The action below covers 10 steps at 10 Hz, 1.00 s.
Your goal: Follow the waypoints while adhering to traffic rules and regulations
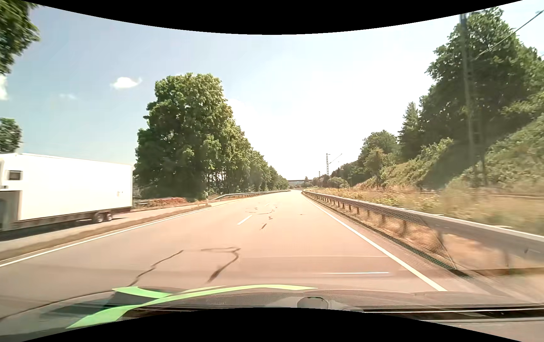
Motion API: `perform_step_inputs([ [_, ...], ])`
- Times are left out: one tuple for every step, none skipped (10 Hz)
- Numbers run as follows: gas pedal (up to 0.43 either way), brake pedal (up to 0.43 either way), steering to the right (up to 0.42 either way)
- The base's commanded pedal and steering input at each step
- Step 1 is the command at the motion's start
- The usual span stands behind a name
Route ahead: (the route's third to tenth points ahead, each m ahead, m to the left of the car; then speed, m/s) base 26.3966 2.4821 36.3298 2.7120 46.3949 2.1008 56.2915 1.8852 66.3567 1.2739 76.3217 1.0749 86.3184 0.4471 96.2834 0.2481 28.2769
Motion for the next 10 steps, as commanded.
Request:
perform_step_inputs([
  [0.370, 0.000, 0.001],
  [0.378, 0.000, 0.001],
  [0.378, 0.000, 0.001],
  [0.378, 0.000, 0.001],
  [0.378, 0.000, 0.001],
  [0.370, 0.000, 0.001],
  [0.331, 0.000, 0.001],
  [0.319, 0.000, 0.001],
  [0.319, 0.000, 0.001],
  [0.319, 0.000, 0.001],
])
